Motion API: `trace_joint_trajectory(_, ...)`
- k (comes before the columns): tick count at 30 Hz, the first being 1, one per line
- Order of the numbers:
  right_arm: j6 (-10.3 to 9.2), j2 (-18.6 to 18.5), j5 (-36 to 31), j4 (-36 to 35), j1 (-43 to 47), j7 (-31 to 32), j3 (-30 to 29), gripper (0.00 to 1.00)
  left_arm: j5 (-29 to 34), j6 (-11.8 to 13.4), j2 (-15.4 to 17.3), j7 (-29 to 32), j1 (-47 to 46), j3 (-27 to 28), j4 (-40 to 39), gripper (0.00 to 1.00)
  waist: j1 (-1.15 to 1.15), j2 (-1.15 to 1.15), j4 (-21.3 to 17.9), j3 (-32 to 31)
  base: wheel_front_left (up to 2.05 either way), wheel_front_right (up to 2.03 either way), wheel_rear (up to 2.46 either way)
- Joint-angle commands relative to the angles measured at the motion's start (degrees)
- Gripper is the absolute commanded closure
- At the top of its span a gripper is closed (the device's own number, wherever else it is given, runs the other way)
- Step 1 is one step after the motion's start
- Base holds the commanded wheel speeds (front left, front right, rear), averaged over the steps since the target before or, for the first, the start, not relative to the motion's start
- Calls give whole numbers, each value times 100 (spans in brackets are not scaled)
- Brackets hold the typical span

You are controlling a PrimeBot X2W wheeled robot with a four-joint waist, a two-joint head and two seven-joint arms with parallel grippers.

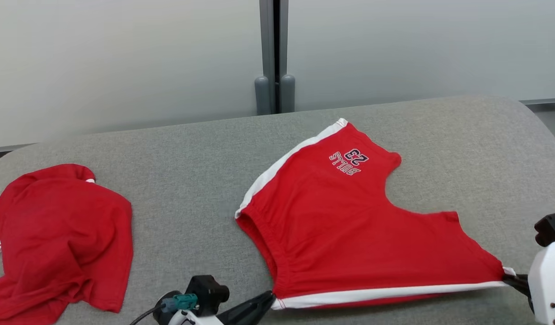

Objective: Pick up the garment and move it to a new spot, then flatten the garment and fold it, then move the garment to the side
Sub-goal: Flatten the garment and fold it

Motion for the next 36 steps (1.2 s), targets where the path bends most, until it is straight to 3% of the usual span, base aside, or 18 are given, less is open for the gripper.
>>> trace_joint_trajectory(1,-18,-210,113,-72,99,241,16,100,-87,-3,151,51,108,5,-108,100,0,0,-64,-65,0,0,0)
trace_joint_trajectory(9,-18,-689,545,-549,43,930,-259,100,-285,140,358,223,244,38,-789,100,0,0,-17,-103,0,0,0)
trace_joint_trajectory(18,-16,-620,565,-740,-593,1315,-825,100,-266,315,209,168,-237,322,-1134,100,0,0,378,254,0,0,0)
trace_joint_trajectory(36,-16,-535,-369,46,-2765,2680,-1888,100,-27,76,-1112,-230,-1731,338,-296,100,0,0,1648,1802,0,0,0)
